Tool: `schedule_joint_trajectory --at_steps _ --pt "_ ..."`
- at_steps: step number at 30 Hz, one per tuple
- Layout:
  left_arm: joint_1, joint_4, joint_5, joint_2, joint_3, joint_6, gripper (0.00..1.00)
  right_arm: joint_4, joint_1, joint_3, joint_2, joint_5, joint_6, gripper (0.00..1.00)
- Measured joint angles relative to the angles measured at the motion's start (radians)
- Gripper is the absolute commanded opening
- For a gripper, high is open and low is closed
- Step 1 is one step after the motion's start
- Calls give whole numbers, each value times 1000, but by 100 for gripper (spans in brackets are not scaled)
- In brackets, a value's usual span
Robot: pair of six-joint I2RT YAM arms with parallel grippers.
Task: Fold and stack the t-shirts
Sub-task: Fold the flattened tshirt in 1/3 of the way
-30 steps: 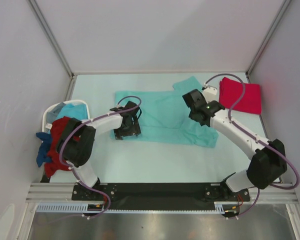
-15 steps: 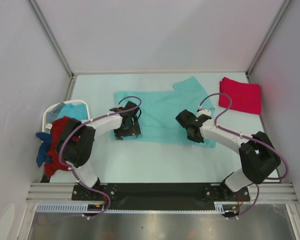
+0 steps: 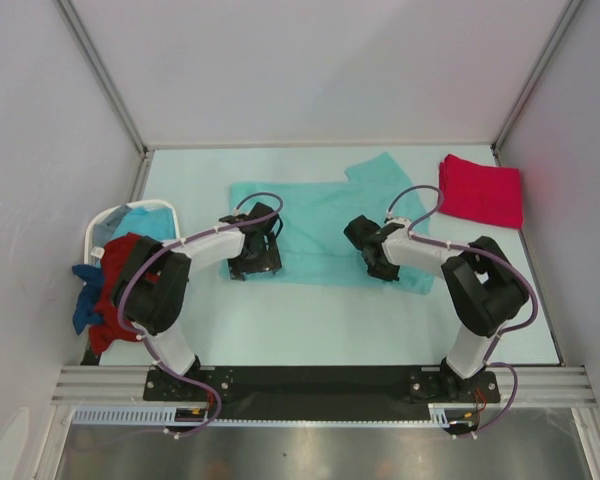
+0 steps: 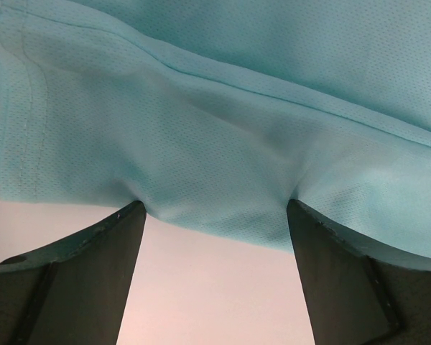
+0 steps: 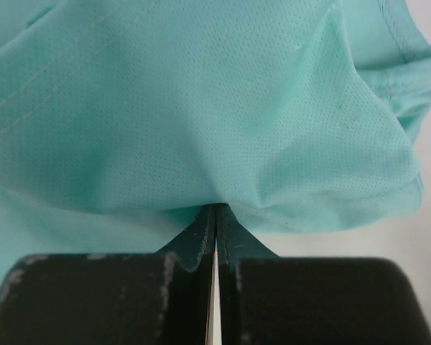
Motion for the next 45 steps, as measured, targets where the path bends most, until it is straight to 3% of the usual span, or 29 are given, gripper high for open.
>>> schedule_joint_trajectory --at_steps 19,24,32,36,45 --pt "0 -4 10 0 2 0 86 -26 -48 166 -9 -1 -61 0" --pt "0 -7 18 0 2 2 86 -51 -50 163 -56 6 -57 16" --pt "0 -8 23 0 2 8 86 -93 -78 129 -154 40 -55 19" --pt "0 -10 26 0 2 10 86 -122 -103 111 -149 50 -44 39" --pt "0 -11 26 0 2 10 86 -177 -156 -5 -218 60 -11 40"
